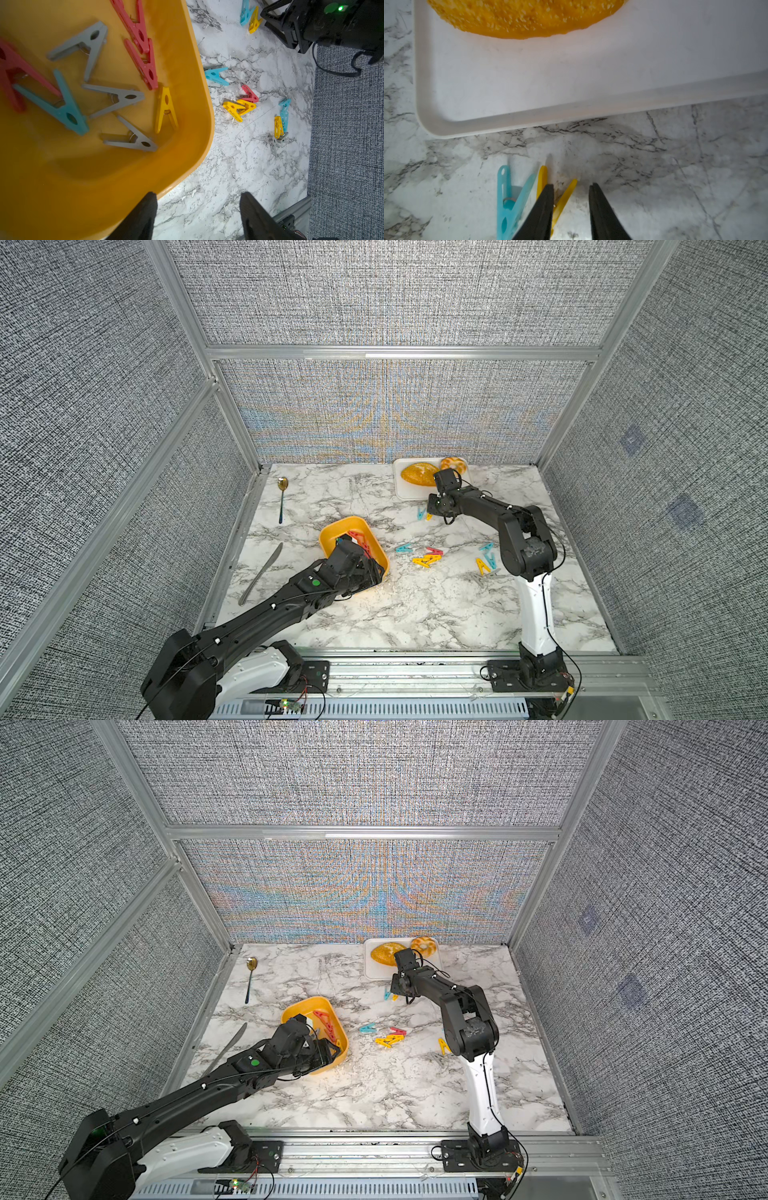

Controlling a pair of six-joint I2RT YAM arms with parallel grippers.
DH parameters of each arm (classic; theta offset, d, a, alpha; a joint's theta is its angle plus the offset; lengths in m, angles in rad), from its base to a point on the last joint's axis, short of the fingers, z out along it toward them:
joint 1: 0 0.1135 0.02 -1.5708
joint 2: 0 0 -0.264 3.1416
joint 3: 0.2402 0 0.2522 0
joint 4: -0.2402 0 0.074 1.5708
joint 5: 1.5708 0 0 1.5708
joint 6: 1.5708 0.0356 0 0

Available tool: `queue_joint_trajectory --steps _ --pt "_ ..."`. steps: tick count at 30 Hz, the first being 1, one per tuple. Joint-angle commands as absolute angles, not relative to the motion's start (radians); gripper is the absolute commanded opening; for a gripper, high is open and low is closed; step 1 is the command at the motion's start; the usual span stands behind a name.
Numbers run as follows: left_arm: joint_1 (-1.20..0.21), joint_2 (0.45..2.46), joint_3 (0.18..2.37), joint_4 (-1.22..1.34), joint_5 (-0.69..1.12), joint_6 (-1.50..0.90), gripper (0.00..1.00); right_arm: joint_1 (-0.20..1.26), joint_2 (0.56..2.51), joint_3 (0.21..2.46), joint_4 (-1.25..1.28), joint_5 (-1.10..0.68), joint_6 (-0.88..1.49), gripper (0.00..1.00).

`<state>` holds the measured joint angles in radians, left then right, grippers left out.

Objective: Put the clothespins into the storage box
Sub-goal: Pick up the clothespin from the center of the board.

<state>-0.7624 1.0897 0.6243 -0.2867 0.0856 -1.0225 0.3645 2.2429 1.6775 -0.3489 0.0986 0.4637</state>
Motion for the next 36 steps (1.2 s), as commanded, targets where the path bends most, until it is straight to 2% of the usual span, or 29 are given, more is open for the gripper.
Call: queue_joint_trajectory --steps 1,7,13,24,29,36 --pt "-0.761 1.069 0.608 -0.284 0.078 -1.035 0.69 0.365 2.255 1.696 -0.363 0.114 0.457 0.35" --pt "-0.761 1.027 0.583 -0.296 0.063 -1.045 0.69 0.366 2.272 1.705 -0.366 0.107 0.456 0.29" --pt "-0.761 1.023 0.583 -0.299 0.062 -1.047 0.69 0.367 2.253 1.658 -0.34 0.099 0.456 0.19" --pt "-0.761 1.007 0.628 -0.367 0.003 -1.03 0.69 0.376 2.071 1.458 -0.238 0.084 0.447 0.0" --pt "-0.734 0.959 0.675 -0.431 -0.053 -0.983 0.72 0.416 1.972 1.387 -0.208 0.009 0.429 0.0" --pt "-0.606 0.904 0.691 -0.499 -0.013 -0.95 0.73 0.564 1.879 1.397 -0.202 -0.095 0.418 0.0"
